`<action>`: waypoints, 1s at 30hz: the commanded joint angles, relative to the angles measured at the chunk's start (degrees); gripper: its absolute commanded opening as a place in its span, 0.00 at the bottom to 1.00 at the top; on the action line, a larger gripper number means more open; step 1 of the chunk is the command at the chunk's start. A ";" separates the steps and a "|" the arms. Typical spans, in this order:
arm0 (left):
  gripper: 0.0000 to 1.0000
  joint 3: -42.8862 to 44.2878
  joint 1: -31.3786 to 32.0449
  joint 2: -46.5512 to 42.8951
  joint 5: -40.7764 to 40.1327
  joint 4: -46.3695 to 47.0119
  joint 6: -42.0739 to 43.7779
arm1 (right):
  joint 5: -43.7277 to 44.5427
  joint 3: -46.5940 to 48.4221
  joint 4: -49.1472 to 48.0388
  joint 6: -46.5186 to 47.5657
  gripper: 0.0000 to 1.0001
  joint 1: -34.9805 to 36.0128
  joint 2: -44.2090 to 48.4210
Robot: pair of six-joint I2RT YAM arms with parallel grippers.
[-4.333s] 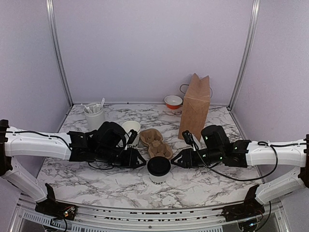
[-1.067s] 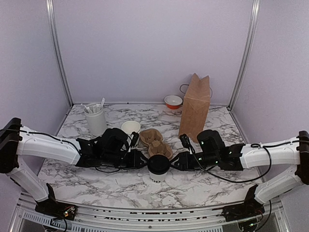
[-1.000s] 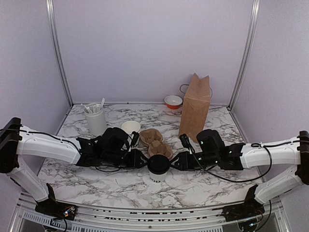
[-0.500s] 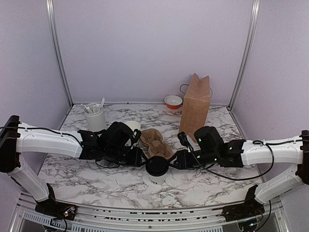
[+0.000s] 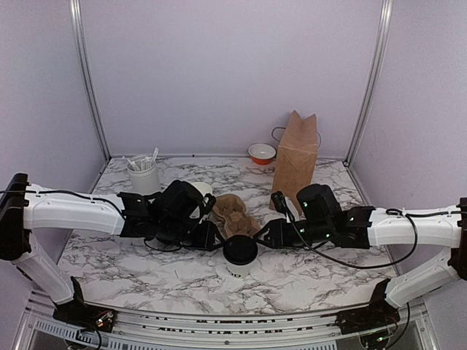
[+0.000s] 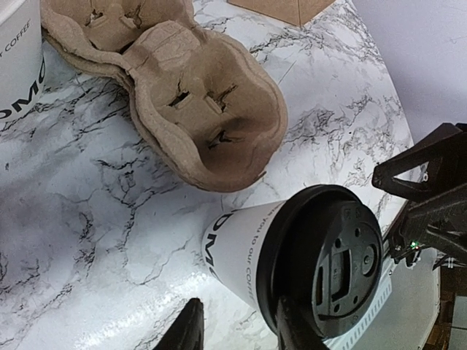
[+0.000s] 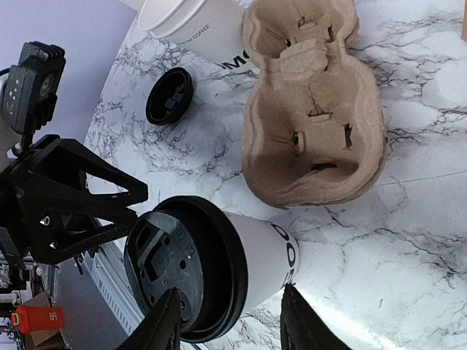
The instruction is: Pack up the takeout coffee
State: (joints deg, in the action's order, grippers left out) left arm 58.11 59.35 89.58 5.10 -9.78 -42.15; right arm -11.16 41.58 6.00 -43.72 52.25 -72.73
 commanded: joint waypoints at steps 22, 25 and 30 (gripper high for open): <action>0.36 -1.96 4.16 -4.13 -1.19 -2.78 -1.44 | -3.34 2.90 2.48 6.22 0.44 -3.28 -3.82; 0.36 -2.25 4.17 -4.24 -1.50 -2.80 -1.31 | -3.37 2.23 2.87 6.03 0.44 -3.06 -2.99; 0.36 -2.47 4.09 -4.39 -1.98 -2.95 -1.10 | -2.73 1.84 3.65 5.38 0.44 -1.98 -2.26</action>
State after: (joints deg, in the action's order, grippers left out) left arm 56.36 63.40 86.87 4.36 -11.40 -43.31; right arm -14.09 42.52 8.36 -38.50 49.43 -76.64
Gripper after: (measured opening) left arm 0.358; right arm 0.437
